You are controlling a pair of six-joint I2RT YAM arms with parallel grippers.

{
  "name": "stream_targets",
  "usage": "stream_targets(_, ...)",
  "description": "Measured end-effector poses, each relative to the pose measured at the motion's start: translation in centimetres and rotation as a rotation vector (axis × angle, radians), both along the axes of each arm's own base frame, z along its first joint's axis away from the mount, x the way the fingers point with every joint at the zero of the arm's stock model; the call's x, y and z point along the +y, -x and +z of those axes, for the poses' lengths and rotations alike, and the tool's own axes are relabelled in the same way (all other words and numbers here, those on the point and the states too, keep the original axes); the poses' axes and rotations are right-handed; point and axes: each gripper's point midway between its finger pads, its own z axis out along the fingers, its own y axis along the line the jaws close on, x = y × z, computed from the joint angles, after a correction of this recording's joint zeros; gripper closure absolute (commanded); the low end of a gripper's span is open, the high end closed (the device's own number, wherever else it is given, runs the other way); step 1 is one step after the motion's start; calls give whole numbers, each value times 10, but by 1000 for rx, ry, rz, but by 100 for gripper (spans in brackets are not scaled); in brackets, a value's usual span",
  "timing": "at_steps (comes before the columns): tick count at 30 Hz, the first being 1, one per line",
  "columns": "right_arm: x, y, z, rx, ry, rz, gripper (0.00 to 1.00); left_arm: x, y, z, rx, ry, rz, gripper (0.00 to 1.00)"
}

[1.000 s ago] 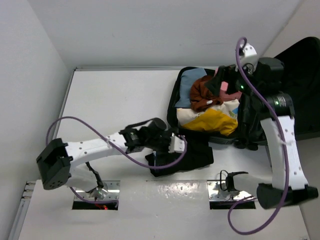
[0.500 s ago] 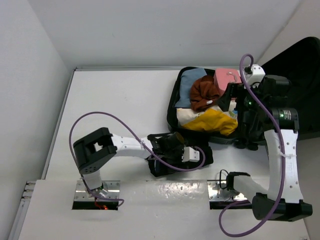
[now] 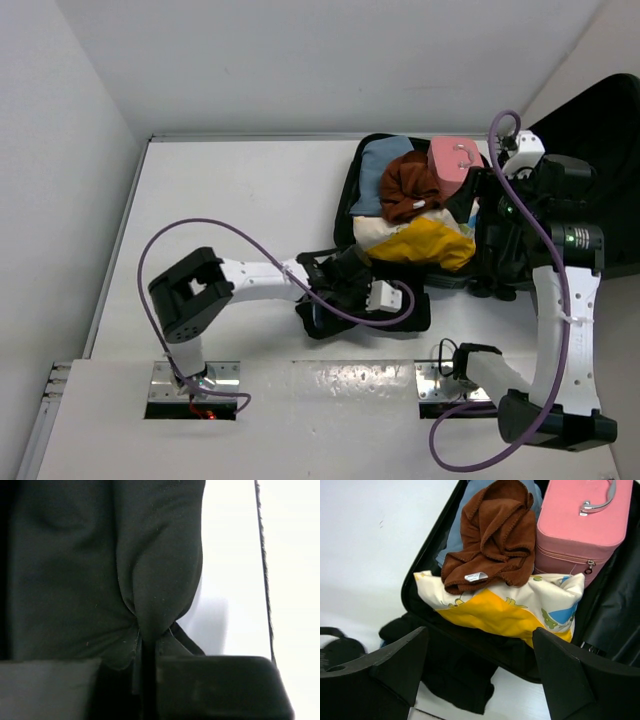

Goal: Pack the luggage

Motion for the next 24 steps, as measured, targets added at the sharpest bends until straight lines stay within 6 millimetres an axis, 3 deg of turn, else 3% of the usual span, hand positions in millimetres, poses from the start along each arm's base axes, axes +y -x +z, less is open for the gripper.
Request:
stream_targets(2,-2,0,-1,-13,-4,-9,16,7,-5,20,-14,13,-11,100)
stream_targets(4,-3,0,-5,-17,-16,-22,16,9,-16,54,-47,53,-9,100)
stream_targets(8,-7,-4,-6,-22,-41,-54,16,-4,-48,166,-187,229,15,100)
stream_targets(12,-14,-14,5,-75,-59,-93,16,-14,-77,283,-367,433,44,100)
stream_targets(15,-19,-21,13,-119,-61,-125,16,-14,-97,342,-491,528,53,100)
stream_targets(17,-23,-26,19,-146,-58,-144,16,-15,-117,358,-554,558,47,100)
stream_targets(19,-28,-32,23,-169,-52,-167,16,-18,-144,355,-601,556,25,100)
stream_targets(21,-32,-39,24,-175,-48,-185,16,-25,-172,333,-605,531,6,100)
stream_targets(24,-36,-54,21,-159,-50,-191,17,-44,-212,274,-563,470,-25,100)
